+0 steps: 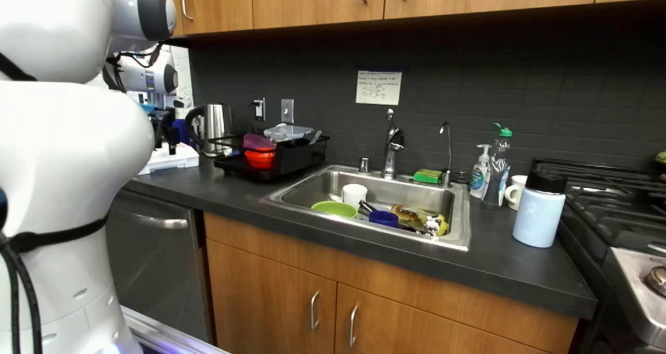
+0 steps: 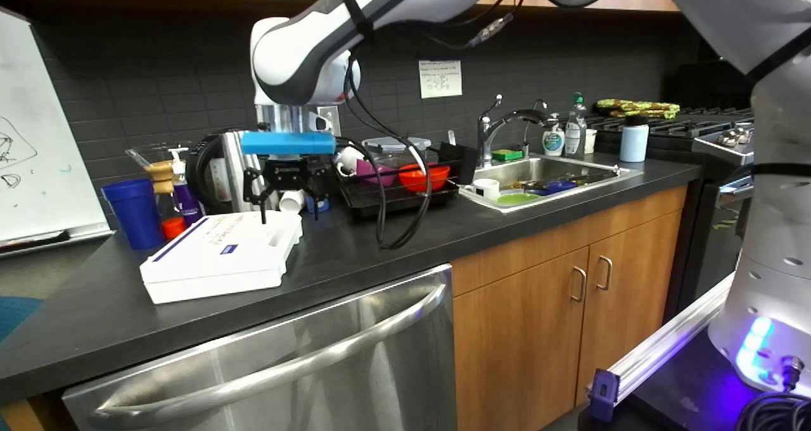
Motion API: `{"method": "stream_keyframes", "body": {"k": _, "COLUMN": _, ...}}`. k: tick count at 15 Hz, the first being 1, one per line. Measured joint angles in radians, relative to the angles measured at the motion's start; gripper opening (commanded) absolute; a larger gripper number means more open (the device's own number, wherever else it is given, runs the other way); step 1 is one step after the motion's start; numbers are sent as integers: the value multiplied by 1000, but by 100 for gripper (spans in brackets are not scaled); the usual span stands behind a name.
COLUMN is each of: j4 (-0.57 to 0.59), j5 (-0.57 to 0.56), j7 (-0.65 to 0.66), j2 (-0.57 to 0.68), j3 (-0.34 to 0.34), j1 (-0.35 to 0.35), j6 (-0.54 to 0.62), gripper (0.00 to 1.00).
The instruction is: Lift the lid off the white boxed case and place it on the kitchen counter
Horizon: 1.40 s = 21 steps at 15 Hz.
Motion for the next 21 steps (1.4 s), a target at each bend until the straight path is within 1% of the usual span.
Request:
{"method": "stream_keyframes", "body": {"k": 11, "j4": -1, "j5": -52, "j7": -14, "j2": 27, "j3": -22, "j1": 5, "j6": 0, "gripper": 100}}
{"method": "stream_keyframes", "body": {"k": 20, "j4": 0, "j5": -59, "j7": -16, "j2": 31, "j3": -32, "j1": 7, "j6": 0, "gripper": 100}}
{"method": "stream_keyframes", "body": {"k": 21, "j4": 0, "j5": -59, "j7": -16, "j2": 31, "j3": -32, "j1": 8, "j6": 0, "gripper": 91}}
